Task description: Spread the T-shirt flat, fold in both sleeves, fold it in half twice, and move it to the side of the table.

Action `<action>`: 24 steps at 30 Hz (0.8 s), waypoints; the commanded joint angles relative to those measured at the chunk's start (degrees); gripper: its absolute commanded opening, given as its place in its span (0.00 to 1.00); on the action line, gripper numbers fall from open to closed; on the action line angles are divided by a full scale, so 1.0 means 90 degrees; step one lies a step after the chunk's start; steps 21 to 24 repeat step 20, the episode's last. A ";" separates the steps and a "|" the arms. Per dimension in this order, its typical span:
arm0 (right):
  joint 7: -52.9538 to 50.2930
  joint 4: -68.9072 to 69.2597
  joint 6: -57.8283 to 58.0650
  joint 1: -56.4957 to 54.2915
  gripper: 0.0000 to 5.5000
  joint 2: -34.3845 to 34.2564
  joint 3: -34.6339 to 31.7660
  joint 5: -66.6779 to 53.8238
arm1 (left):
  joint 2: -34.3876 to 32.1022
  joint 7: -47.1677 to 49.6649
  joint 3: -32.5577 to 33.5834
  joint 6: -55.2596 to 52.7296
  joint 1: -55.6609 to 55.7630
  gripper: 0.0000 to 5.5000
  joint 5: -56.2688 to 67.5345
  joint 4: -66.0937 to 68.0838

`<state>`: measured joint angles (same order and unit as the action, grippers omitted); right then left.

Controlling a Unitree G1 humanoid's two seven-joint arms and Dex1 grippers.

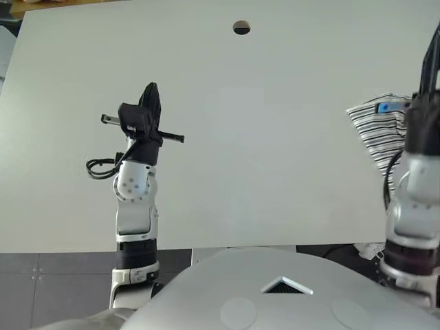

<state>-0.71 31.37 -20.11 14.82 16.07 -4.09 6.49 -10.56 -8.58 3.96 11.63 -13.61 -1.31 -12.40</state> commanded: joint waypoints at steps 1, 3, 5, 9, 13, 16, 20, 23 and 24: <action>-0.0089 -0.0359 -0.0357 0.0355 0.02 -0.0364 0.0053 0.0020 | 0.0109 0.0270 0.0086 0.0576 -0.0075 0.02 -0.0149 0.0137; -0.0066 -0.0647 -0.0524 0.0323 0.02 -0.0439 0.0031 -0.0019 | 0.0080 0.0291 0.0141 0.0676 0.0114 0.02 -0.0100 0.0382; -0.0106 -0.0921 -0.0581 0.0225 0.02 -0.0519 -0.0056 -0.0063 | 0.0057 0.0284 0.0214 0.0731 0.0379 0.02 -0.0001 0.0701; -0.0101 -0.1309 -0.0614 0.0109 0.02 -0.0610 -0.0054 -0.0021 | 0.0031 0.0316 0.0371 0.0870 0.0607 0.02 0.0098 0.1057; -0.0013 -0.1224 -0.0561 0.0295 0.02 -0.0684 0.0061 -0.0041 | 0.0011 0.0254 0.0458 0.0856 0.0388 0.02 0.0175 0.0803; -0.0008 -0.0967 -0.0506 0.0524 0.02 -0.0767 0.0052 -0.0034 | -0.0066 0.0175 0.0497 0.0771 0.0316 0.02 0.0266 0.0422; 0.0102 -0.0666 -0.0330 0.0587 0.02 -0.0781 0.0101 -0.0089 | -0.0086 0.0190 0.0533 0.0663 0.0241 0.02 0.0332 0.0229; 0.0102 -0.0666 -0.0330 0.0587 0.02 -0.0781 0.0101 -0.0089 | -0.0086 0.0190 0.0533 0.0663 0.0241 0.02 0.0332 0.0229; 0.0102 -0.0666 -0.0330 0.0587 0.02 -0.0781 0.0101 -0.0089 | -0.0086 0.0190 0.0533 0.0663 0.0241 0.02 0.0332 0.0229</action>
